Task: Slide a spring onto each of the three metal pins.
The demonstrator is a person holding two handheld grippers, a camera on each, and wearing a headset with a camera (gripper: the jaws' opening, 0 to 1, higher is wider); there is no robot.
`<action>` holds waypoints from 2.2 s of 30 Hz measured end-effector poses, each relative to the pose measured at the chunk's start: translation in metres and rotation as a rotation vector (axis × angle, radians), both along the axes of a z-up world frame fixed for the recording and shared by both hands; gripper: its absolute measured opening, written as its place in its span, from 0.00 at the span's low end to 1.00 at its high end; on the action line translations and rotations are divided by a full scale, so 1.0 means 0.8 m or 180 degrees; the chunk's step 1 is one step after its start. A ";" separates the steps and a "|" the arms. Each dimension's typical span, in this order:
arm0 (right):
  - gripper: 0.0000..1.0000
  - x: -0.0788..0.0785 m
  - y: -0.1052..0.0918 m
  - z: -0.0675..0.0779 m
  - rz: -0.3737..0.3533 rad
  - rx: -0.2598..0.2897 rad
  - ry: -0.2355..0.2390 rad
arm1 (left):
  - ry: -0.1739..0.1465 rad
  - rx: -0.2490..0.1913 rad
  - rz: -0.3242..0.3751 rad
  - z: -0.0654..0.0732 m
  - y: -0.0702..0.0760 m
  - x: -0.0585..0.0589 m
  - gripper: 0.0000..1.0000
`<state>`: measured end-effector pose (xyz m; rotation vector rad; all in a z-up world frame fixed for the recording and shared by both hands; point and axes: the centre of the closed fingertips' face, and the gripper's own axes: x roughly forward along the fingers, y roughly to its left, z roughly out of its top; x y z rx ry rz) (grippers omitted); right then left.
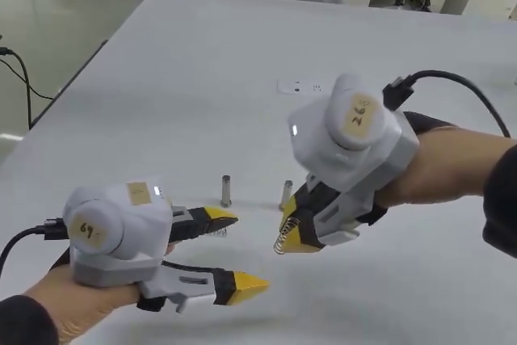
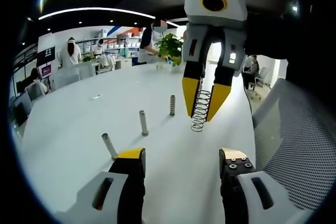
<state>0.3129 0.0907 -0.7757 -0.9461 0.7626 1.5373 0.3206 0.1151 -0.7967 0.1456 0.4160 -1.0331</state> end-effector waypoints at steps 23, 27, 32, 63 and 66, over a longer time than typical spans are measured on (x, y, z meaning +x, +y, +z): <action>0.13 0.025 -0.011 0.006 -0.0137 -0.0008 -0.0043 | 0.0004 0.0010 0.0302 -0.004 0.031 0.009 0.69; 0.13 0.035 -0.013 0.009 -0.0162 -0.0016 -0.0062 | 0.0007 0.0009 0.0315 -0.005 0.032 0.010 0.69; 0.13 0.054 -0.017 0.011 -0.0223 -0.0042 -0.0117 | 0.0012 0.0007 0.0333 -0.006 0.034 0.010 0.69; 0.13 0.127 -0.010 -0.005 -0.0506 -0.0123 -0.0294 | 0.0051 0.0030 0.0393 -0.010 0.044 0.005 0.68; 0.13 0.131 -0.009 -0.009 -0.0511 -0.0122 -0.0277 | 0.0055 0.0031 0.0395 -0.011 0.044 0.005 0.68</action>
